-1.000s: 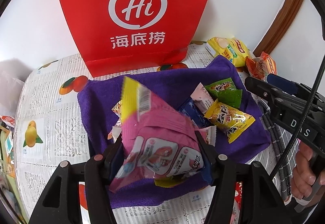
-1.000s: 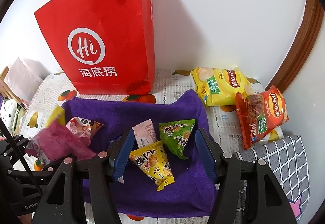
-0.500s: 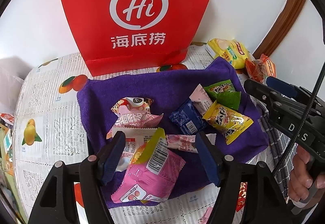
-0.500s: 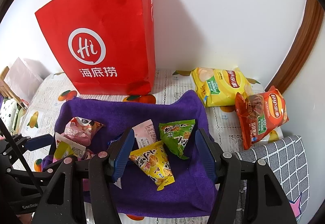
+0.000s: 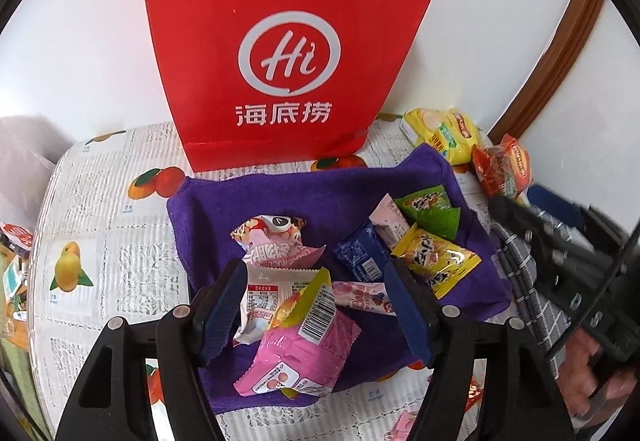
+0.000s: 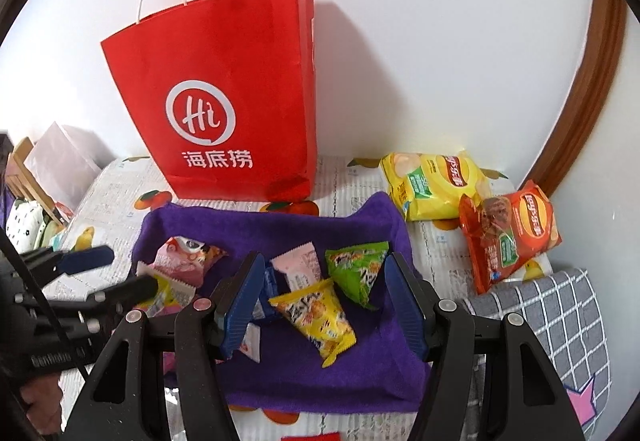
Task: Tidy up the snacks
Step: 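Lower the pink bag onto the purple towel and open the left tool, then move the right tool to the red packet on the sheet and grasp it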
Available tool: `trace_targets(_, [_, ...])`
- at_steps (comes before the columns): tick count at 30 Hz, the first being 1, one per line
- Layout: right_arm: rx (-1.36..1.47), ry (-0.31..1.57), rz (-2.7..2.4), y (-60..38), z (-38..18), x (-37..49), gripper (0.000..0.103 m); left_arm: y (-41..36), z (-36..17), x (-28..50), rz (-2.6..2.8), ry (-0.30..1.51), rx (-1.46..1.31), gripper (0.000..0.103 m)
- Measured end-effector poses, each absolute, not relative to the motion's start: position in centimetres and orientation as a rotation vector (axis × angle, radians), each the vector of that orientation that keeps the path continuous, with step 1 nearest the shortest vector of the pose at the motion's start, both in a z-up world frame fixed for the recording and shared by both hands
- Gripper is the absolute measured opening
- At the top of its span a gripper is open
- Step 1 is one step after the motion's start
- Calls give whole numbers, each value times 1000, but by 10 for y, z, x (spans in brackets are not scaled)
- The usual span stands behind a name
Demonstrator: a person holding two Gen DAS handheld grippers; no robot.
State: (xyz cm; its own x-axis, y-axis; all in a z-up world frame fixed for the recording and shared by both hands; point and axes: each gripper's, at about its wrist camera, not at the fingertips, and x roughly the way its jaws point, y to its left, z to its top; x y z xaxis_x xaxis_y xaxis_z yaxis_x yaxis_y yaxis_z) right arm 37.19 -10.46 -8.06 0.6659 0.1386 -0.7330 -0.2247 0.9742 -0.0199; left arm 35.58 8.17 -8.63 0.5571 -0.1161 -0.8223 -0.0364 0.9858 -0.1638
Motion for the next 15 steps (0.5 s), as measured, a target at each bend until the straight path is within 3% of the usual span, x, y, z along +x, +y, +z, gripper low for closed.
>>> trace_targets(15, [2,907,97,-174,-116,280,62,70,-59,333,-113,924,-164,69])
